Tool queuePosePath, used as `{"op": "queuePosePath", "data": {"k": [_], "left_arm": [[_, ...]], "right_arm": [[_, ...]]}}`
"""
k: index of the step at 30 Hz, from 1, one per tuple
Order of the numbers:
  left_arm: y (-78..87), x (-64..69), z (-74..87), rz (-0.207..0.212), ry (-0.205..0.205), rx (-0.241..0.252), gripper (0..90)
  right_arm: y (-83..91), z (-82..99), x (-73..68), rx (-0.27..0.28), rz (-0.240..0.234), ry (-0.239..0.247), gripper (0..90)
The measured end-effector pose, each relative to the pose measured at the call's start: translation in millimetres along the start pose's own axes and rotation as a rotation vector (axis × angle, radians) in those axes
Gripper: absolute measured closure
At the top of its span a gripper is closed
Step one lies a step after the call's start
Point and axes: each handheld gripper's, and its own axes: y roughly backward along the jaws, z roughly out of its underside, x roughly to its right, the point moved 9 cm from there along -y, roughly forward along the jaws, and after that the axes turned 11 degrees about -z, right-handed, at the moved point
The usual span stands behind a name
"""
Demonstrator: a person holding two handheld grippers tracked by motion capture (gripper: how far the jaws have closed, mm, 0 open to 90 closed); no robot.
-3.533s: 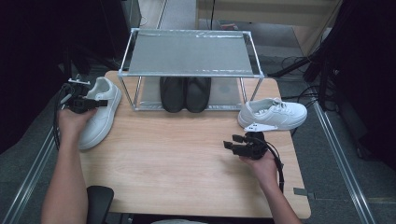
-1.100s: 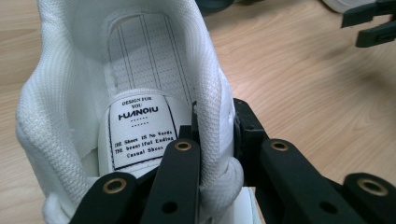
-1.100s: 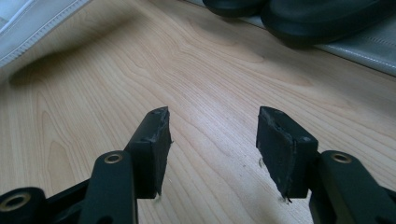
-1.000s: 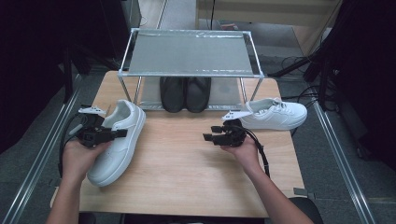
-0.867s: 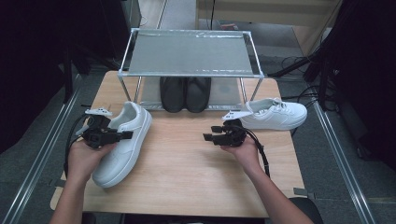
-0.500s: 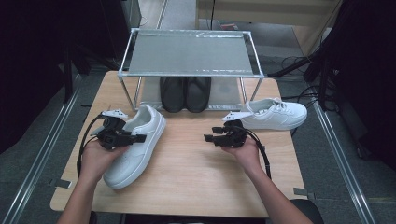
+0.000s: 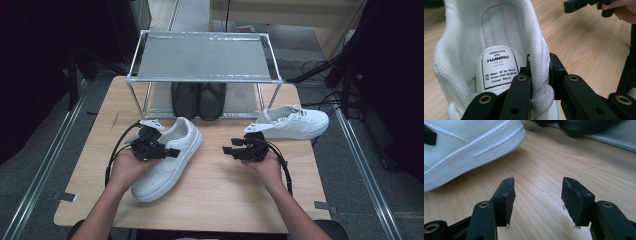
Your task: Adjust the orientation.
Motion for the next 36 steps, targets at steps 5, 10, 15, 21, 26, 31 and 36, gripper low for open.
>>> {"op": "queuePosePath", "data": {"k": [5, 10, 15, 21, 26, 31, 36], "left_arm": [[-15.7, 16.9, -8.6, 0.026, -0.04, -0.02, 82.2], [-27.8, 30.7, -15.7, 0.057, -0.082, -0.03, 82.3], [-41.3, 43.4, -21.7, 0.092, -0.098, -0.042, 82.2], [-58.4, 54.3, -24.5, 0.13, -0.101, -0.054, 82.1], [-65.7, 57.4, -22.9, 0.127, -0.124, -0.061, 81.6], [-67.7, 59.4, -21.2, 0.11, -0.15, -0.05, 81.5], [-68.3, 60.0, -20.7, 0.109, -0.162, -0.036, 80.5]], "right_arm": [[8.0, 4.8, 2.2, 0.012, 0.018, -0.011, 45.3], [16.1, 9.2, 4.3, 0.023, 0.04, -0.027, 45.3], [22.3, 13.6, 5.8, 0.03, 0.056, -0.035, 45.3], [25.5, 17.0, 7.0, 0.034, 0.068, -0.046, 45.3], [25.6, 18.6, 6.4, 0.032, 0.07, -0.045, 45.3], [24.9, 18.7, 5.4, 0.029, 0.068, -0.039, 45.3], [24.5, 18.5, 5.0, 0.03, 0.067, -0.038, 45.3]]}}
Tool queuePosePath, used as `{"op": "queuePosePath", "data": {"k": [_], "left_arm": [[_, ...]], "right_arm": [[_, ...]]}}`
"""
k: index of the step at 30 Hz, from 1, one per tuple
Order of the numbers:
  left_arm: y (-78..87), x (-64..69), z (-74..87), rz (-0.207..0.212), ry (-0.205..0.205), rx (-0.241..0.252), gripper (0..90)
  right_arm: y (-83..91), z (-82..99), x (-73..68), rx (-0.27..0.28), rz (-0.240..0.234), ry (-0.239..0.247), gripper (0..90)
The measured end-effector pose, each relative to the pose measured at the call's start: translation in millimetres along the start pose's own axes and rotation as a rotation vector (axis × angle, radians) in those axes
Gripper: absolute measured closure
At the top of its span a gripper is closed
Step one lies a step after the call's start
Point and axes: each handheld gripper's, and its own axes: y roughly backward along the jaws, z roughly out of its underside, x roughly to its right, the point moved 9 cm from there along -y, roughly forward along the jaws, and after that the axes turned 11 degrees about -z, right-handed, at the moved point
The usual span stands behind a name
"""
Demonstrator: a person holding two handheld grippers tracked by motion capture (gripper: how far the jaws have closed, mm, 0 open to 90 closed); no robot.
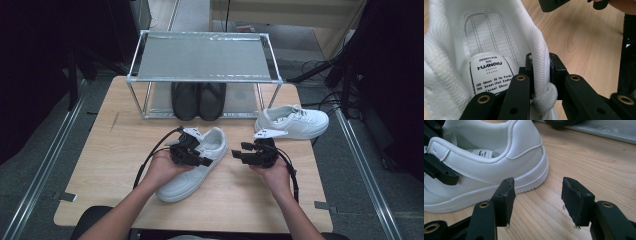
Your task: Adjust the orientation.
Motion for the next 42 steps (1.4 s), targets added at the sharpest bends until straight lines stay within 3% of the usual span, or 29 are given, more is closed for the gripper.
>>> {"op": "queuePosePath", "data": {"k": [4, 8, 13, 17, 21, 27, 32, 39, 42], "left_arm": [[1.7, 4.4, 0.6, 0.016, -0.016, 0.0, 72.6], [2.5, 9.9, 0.4, -0.002, -0.02, -0.006, 60.1], [5.7, 10.5, 0.0, 0.001, -0.016, -0.017, 56.7], [13.3, 9.3, -2.9, -0.031, -0.025, 0.007, 48.3], [27.3, 3.0, -4.7, -0.018, 0.018, 0.044, 46.9], [45.1, -3.0, -4.0, -0.014, 0.046, 0.092, 44.7], [52.1, -5.4, 2.3, -0.022, 0.06, 0.088, 44.3], [59.5, -2.0, 11.7, -0.033, 0.064, 0.09, 44.2], [62.8, 1.1, 19.3, -0.056, 0.053, 0.077, 45.5]], "right_arm": [[0.0, -0.1, 0.1, 0.0, 0.001, 0.0, 45.3], [-0.5, 0.0, 0.1, -0.001, 0.001, 0.002, 45.3], [0.3, -0.8, -0.6, 0.003, -0.001, 0.004, 45.3], [1.9, -1.6, -2.2, 0.006, -0.004, 0.004, 45.3], [2.4, -2.5, -2.9, 0.009, -0.008, 0.01, 45.3], [3.9, -4.9, -7.8, 0.016, -0.018, 0.019, 45.2], [3.5, -7.9, -12.6, 0.018, -0.033, 0.029, 45.6], [1.0, -13.7, -22.1, 0.019, -0.069, 0.041, 53.1], [0.1, -17.4, -27.2, 0.023, -0.088, 0.044, 54.6]]}}
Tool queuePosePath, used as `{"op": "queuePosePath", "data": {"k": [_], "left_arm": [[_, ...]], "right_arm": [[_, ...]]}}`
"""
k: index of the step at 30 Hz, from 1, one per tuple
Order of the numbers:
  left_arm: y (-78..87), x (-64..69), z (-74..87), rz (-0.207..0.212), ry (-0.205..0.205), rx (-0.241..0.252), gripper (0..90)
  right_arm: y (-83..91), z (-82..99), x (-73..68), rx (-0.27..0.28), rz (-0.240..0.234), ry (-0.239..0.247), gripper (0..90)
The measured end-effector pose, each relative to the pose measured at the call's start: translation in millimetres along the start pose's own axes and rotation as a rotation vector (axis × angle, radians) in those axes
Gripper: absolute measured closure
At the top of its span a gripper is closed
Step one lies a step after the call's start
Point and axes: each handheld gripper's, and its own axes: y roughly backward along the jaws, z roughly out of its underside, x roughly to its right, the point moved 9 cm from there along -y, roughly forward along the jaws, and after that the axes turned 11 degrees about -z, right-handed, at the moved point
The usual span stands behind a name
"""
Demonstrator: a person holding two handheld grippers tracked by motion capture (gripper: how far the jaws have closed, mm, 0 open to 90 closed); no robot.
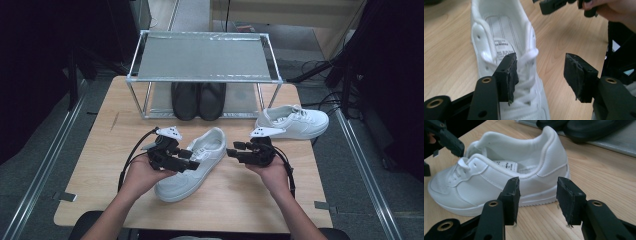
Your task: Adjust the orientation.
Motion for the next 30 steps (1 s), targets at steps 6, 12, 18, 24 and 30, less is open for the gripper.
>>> {"op": "queuePosePath", "data": {"k": [6, 12, 18, 24, 30], "left_arm": [[6.5, 7.3, 12.4, -0.003, 0.013, 0.001, 52.8], [7.8, 12.5, 20.6, 0.01, 0.031, 0.0, 65.0], [3.5, 13.9, 31.1, 0.006, 0.028, -0.036, 83.7], [-2.1, 8.4, 40.5, -0.02, 0.049, -0.067, 87.7], [-4.5, 5.1, 40.0, -0.01, 0.085, -0.044, 90.0]], "right_arm": [[-5.4, -6.9, -9.5, -0.005, -0.037, 0.018, 60.1], [-12.9, -12.9, -16.5, -0.017, -0.064, 0.037, 67.7], [-17.4, -20.0, -21.0, -0.008, -0.087, 0.045, 79.9], [-25.6, -26.1, -21.7, -0.006, -0.095, 0.056, 86.3], [-40.3, -26.7, -19.5, -0.034, -0.074, 0.084, 90.0]]}}
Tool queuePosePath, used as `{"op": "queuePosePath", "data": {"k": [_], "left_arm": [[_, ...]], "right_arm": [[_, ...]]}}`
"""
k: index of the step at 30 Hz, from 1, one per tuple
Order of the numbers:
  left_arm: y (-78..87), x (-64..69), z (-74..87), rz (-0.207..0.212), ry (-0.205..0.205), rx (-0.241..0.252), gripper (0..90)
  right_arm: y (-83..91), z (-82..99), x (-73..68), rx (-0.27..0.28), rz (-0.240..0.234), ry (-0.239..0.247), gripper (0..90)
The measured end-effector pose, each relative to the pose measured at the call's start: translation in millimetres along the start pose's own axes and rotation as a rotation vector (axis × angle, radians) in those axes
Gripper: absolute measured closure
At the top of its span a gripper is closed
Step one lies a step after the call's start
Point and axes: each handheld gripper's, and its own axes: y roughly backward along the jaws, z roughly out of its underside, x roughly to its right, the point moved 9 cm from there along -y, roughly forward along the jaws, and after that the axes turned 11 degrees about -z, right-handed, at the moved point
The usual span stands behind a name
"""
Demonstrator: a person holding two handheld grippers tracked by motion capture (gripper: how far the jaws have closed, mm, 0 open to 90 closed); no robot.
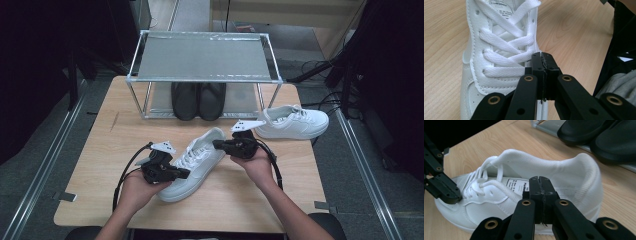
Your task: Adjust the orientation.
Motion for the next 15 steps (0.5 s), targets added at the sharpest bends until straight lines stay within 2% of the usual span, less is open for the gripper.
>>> {"op": "queuePosePath", "data": {"k": [3, 8, 15], "left_arm": [[-0.1, -0.4, 1.5, -0.01, -0.004, 0.005, 90.0], [-0.5, 0.1, 2.5, -0.035, -0.015, 0.013, 90.0], [-1.2, -0.7, 2.8, -0.028, -0.011, 0.018, 90.0]], "right_arm": [[-8.0, 2.0, -0.2, -0.025, -0.001, 0.008, 90.0], [-12.3, 2.3, 0.7, -0.034, -0.01, 0.008, 90.0], [-12.5, 2.8, 0.7, -0.036, -0.017, 0.003, 90.0]]}}
